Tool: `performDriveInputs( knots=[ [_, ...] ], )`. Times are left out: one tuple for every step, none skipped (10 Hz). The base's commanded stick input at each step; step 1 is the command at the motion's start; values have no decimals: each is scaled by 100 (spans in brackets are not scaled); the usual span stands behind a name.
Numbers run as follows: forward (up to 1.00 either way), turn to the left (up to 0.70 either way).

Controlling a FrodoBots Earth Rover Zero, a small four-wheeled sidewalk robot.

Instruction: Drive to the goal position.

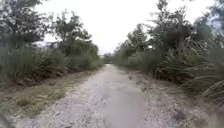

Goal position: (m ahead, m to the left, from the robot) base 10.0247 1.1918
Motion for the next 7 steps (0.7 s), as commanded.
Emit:
performDriveInputs(
  knots=[
    [50,0],
    [50,0],
    [50,0],
    [50,0],
    [50,0],
    [50,0],
    [50,0]
  ],
)
